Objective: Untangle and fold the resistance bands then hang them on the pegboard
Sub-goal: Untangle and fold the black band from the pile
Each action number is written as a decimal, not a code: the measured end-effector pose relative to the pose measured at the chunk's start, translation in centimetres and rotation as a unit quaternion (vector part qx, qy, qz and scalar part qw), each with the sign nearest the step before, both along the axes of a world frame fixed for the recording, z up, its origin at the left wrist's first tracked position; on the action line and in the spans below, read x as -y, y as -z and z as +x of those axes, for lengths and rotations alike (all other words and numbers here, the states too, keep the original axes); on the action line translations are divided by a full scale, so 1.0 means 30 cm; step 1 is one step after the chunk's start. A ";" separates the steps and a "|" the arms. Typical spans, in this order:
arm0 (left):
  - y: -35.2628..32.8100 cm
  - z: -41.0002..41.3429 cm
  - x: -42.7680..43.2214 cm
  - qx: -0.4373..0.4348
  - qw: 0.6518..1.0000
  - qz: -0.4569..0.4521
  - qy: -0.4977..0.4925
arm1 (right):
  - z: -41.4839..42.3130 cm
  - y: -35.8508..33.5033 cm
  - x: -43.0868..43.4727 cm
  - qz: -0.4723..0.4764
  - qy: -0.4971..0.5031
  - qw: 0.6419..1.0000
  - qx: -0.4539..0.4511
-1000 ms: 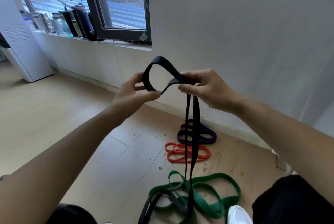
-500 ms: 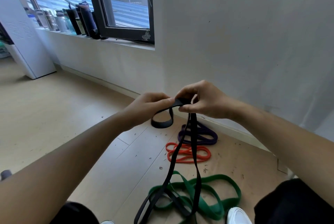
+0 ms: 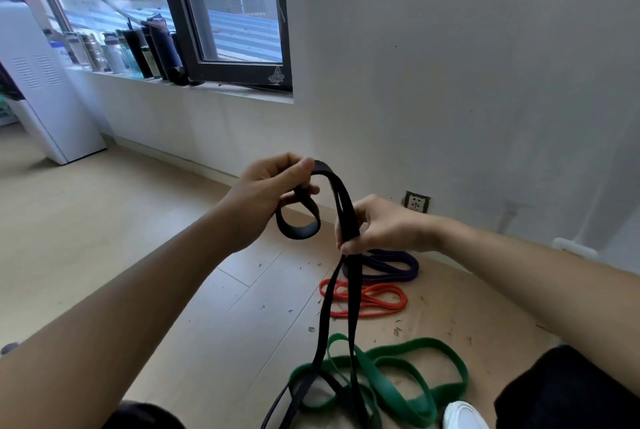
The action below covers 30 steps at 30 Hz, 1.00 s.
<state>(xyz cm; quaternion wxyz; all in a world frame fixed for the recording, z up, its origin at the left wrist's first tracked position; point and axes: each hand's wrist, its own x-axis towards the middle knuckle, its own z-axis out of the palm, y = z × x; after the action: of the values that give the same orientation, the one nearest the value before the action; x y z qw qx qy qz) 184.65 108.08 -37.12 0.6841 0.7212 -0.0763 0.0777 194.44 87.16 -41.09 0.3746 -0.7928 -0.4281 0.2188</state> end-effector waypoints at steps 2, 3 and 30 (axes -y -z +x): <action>-0.009 0.000 -0.028 0.007 0.999 -0.037 -0.017 | 0.007 0.012 -0.004 -0.008 -0.004 1.000 -0.018; -0.010 0.000 -0.044 0.007 0.999 -0.046 -0.024 | 0.012 0.010 -0.002 -0.003 -0.005 0.999 -0.035; 0.074 -0.018 -0.127 -0.185 0.970 0.096 0.126 | 0.018 -0.138 0.077 0.095 0.024 0.992 0.082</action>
<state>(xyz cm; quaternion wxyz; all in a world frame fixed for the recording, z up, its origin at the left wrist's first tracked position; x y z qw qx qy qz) 184.12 111.88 -39.34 0.6178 0.7703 -0.0455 -0.1512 194.99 84.86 -36.95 0.4174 -0.7787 -0.4570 0.1026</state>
